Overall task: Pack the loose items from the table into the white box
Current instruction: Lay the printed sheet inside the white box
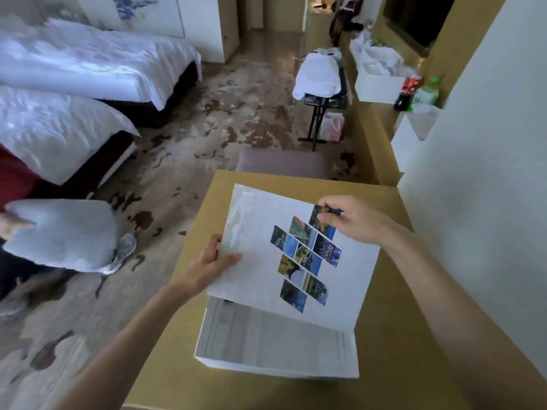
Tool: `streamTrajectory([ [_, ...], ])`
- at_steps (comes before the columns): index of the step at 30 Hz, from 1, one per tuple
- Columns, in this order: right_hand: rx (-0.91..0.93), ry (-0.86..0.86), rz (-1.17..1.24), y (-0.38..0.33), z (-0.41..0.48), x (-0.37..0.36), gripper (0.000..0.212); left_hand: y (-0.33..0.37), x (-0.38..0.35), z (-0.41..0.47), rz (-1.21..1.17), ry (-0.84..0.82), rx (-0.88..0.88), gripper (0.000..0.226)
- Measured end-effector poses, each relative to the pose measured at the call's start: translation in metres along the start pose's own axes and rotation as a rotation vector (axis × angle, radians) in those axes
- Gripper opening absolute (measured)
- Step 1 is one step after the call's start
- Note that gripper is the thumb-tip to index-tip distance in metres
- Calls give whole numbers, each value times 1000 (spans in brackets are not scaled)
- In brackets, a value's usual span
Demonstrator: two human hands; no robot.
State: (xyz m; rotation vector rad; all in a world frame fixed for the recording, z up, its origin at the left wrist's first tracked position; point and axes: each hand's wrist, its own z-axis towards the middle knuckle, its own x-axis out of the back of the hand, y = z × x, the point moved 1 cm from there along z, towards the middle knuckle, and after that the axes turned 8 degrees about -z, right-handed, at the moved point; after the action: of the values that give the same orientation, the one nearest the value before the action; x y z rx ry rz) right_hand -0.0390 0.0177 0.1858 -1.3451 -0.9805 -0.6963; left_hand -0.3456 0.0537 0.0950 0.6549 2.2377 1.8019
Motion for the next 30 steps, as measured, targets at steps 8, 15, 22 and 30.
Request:
streamTrajectory([
  [8,47,-138,-61,-27,19,-48,8,-1,33,10,783,228,-615,76],
  [15,-77,-206,13,3,11,-78,22,4,12,33,962,8,-704,26],
  [22,-127,-259,-18,22,11,-104,13,-10,-3,48,942,-211,-619,32],
  [30,-90,-270,-159,32,10,-130,9,-29,-7,47,1082,-187,-491,43],
])
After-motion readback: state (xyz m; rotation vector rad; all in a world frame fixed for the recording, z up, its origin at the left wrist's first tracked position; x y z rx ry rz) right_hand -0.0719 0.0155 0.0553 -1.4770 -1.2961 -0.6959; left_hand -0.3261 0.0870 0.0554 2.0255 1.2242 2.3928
